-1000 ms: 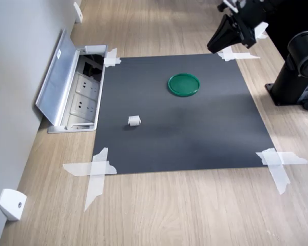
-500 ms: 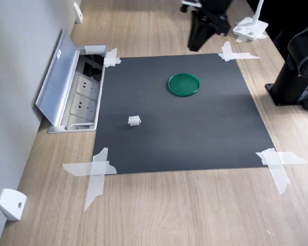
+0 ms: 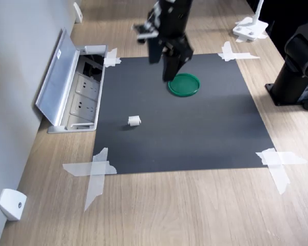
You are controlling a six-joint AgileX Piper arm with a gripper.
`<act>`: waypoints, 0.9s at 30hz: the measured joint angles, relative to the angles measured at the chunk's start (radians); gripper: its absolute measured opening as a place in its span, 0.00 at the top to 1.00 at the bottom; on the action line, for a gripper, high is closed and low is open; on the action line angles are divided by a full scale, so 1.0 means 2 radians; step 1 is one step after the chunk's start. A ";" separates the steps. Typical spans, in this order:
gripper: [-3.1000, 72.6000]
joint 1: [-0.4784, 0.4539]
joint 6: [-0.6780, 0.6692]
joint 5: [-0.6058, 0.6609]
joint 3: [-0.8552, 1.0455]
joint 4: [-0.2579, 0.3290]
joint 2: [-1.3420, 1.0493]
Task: Grasp a white terminal and put it on the green lid.
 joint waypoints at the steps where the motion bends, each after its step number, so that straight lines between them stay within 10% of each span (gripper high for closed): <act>1: 0.01 0.005 0.008 0.000 -0.007 0.000 0.011; 27: 0.07 0.017 0.041 -0.053 -0.065 0.008 0.182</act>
